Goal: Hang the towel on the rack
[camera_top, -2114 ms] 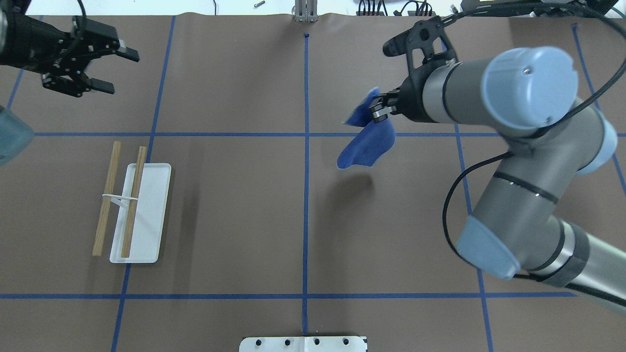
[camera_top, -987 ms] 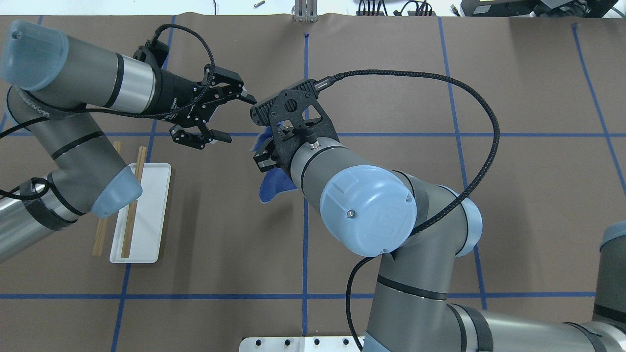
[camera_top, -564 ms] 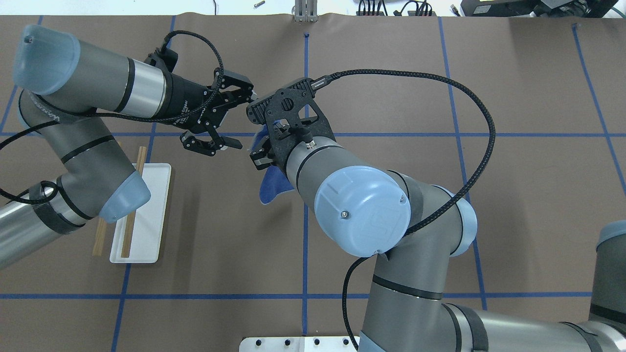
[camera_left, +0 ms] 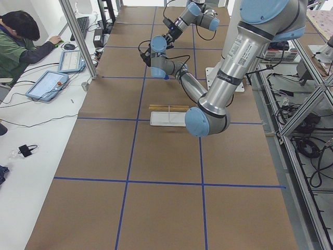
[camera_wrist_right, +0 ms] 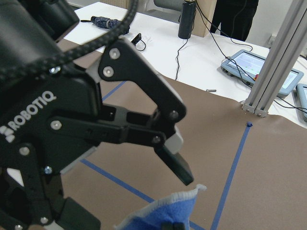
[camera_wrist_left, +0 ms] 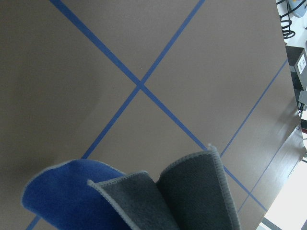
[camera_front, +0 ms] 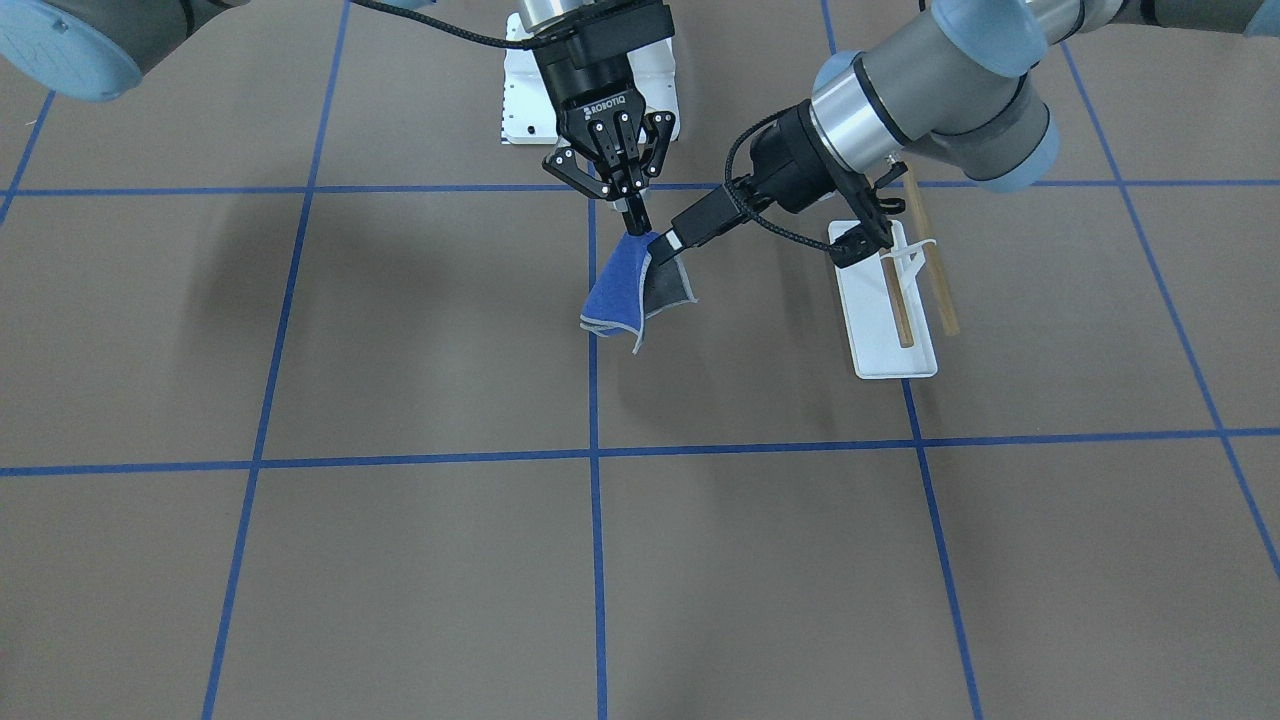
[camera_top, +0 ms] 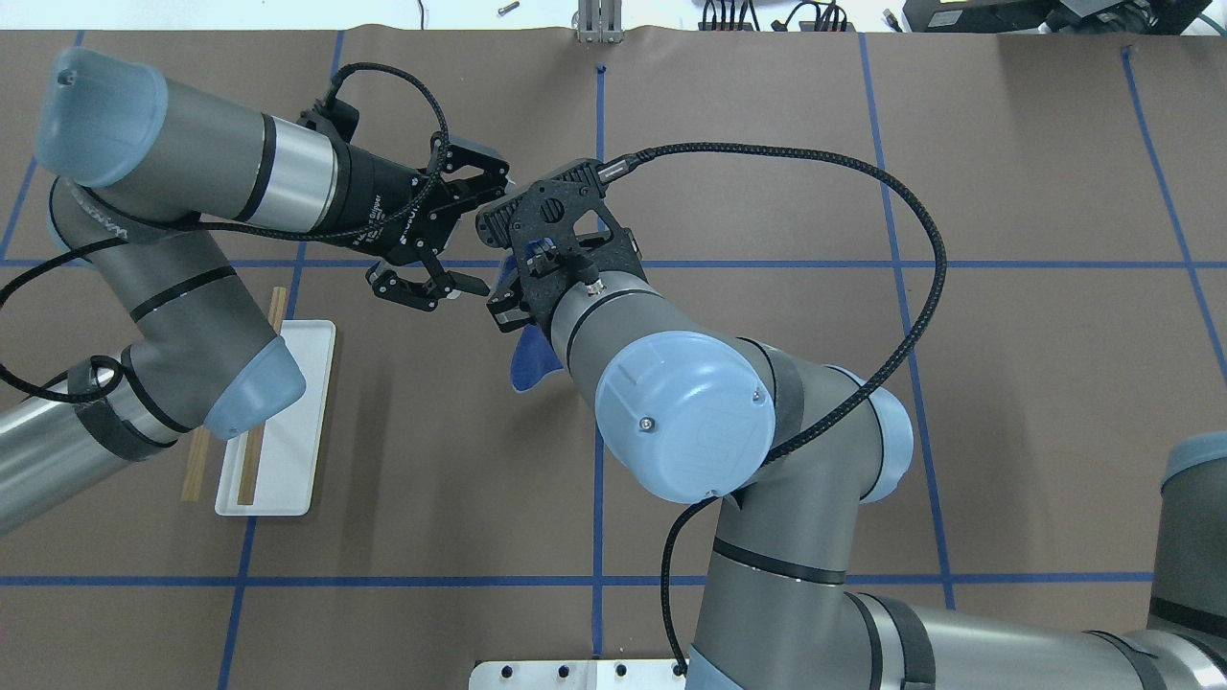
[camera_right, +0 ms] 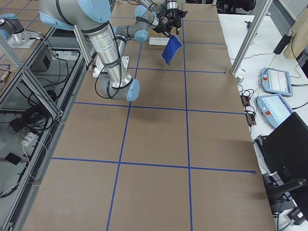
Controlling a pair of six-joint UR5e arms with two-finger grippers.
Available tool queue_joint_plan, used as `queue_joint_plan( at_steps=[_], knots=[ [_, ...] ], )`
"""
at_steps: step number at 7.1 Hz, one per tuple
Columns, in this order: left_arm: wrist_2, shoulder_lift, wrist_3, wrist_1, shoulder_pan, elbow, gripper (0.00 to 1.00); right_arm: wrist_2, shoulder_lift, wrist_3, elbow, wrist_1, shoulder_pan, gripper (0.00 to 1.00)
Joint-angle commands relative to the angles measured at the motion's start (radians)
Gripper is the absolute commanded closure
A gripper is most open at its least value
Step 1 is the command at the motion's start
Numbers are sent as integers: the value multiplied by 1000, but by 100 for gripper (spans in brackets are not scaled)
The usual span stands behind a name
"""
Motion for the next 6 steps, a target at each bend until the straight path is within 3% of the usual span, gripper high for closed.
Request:
queue_joint_plan(
  at_steps=[1,3,6],
  knots=[
    [0,-1,-2,-2,0,-3,7,-1,-1,0,-7,0,-6,100],
    [58,1,2,-4,17,4,23,-1,3,0,-7,0,-6,100],
    [67,1,2,-5,22,2,24,-1,10,-1,-7,0,-6,100]
  ],
)
